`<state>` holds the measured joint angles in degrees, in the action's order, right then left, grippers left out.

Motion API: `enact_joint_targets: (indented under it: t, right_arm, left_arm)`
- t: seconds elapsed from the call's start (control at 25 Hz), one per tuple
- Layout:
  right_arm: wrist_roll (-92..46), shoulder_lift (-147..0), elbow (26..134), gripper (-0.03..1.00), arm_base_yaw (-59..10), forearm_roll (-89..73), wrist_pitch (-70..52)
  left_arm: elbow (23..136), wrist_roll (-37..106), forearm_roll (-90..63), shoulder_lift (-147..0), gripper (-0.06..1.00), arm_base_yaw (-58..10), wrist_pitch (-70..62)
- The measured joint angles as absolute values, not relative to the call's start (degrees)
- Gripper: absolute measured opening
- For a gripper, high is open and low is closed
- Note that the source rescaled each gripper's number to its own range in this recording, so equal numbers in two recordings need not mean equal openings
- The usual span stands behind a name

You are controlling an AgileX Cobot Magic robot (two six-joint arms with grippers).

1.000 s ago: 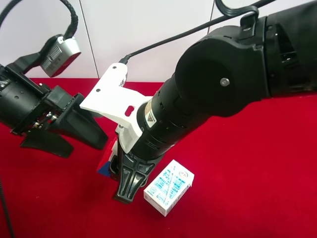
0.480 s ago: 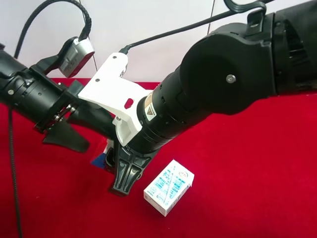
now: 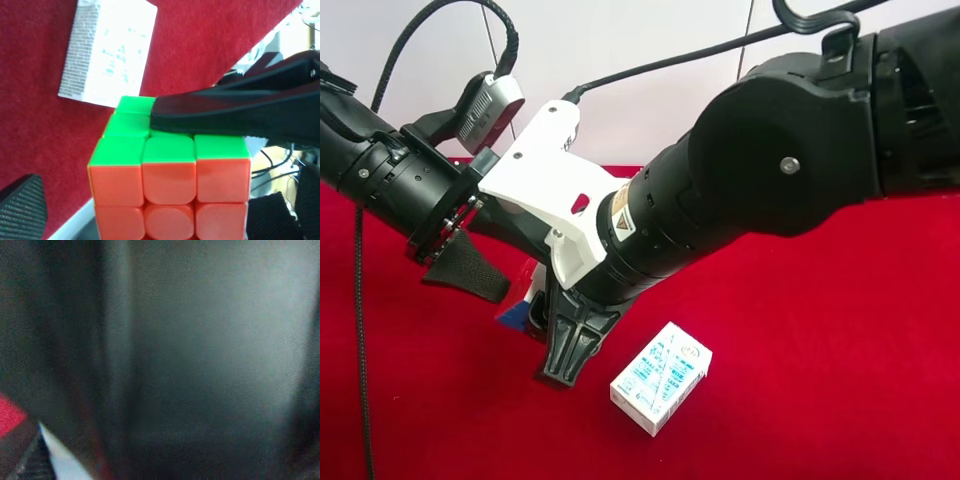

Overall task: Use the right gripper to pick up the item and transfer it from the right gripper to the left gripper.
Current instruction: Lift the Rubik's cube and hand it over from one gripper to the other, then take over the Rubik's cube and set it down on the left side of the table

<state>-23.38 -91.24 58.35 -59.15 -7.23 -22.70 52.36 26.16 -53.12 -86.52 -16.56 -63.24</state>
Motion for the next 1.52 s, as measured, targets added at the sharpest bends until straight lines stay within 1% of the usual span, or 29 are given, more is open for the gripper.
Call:
enact_joint_targets:
  t: [0.28,0.36,0.44,0.52,0.56,0.64,0.8,0.84,0.88,0.96,1.0,1.04,1.08,1.2,1.36,1.52]
  right_arm:
    - [-23.8,-91.09,58.29,0.0,-59.15,-7.12,-20.39]
    - [-23.85,-90.97,58.29,0.0,-59.15,-7.12,-20.27]
    - [-23.91,-90.95,58.29,0.0,-59.15,-7.12,-20.22]
    - [-23.98,-90.95,58.29,0.0,-59.15,-7.07,-20.15]
    - [-23.98,-90.95,58.29,0.0,-59.15,-7.07,-20.15]
    - [-23.98,-90.95,58.29,0.0,-59.15,-7.07,-20.15]
    - [-23.98,-90.95,58.29,0.0,-59.15,-7.07,-20.15]
    - [-23.98,-90.95,58.29,0.02,-59.15,-7.07,-20.15]
    - [-23.98,-90.95,58.29,0.13,-59.15,-7.07,-19.93]
    - [-23.98,-90.95,58.29,0.57,-59.15,-7.07,-19.48]
    - [-23.98,-90.95,58.29,0.75,-59.15,-7.07,-19.42]
    - [-23.98,-90.91,58.29,0.85,-59.15,-7.07,-19.42]
    - [-23.98,-90.91,58.29,0.91,-59.15,-7.07,-19.42]
    - [-23.98,-90.54,58.29,0.98,-59.15,-7.17,-20.08]
    - [-23.7,-87.46,58.93,0.99,-59.33,-7.71,-22.79]
    - [-20.51,-81.43,59.18,0.99,-59.39,-7.58,-29.98]
  left_arm:
    - [52.42,26.2,-53.67,-87.14,0.99,-16.18,-64.41]
    - [52.42,26.2,-53.8,-87.14,0.87,-16.18,-64.78]
    - [52.42,26.03,-53.96,-87.14,0.63,-16.18,-65.16]
    - [52.49,25.98,-53.96,-87.14,0.24,-16.11,-65.29]
    - [52.49,25.98,-53.88,-87.14,0.0,-16.11,-65.29]
    - [52.49,25.98,-53.88,-87.14,0.02,-16.11,-65.29]
    - [52.49,25.98,-53.88,-87.14,0.02,-16.11,-65.29]
    - [52.49,25.98,-53.88,-87.14,0.02,-16.11,-65.29]
    - [52.49,25.98,-53.88,-87.14,0.02,-16.11,-65.29]
    - [52.49,25.92,-53.99,-87.14,0.02,-16.11,-65.36]
    - [52.49,25.92,-53.99,-87.14,0.02,-16.11,-65.36]
    - [52.49,25.85,-53.99,-87.14,0.02,-16.11,-65.4]
    - [52.49,25.85,-53.99,-87.14,0.02,-16.11,-65.4]
    - [52.49,25.8,-53.99,-87.14,0.02,-16.11,-65.4]
    - [52.49,25.66,-54.75,-87.27,0.02,-16.83,-65.59]
    - [52.49,25.55,-55.61,-87.49,0.02,-17.41,-66.32]
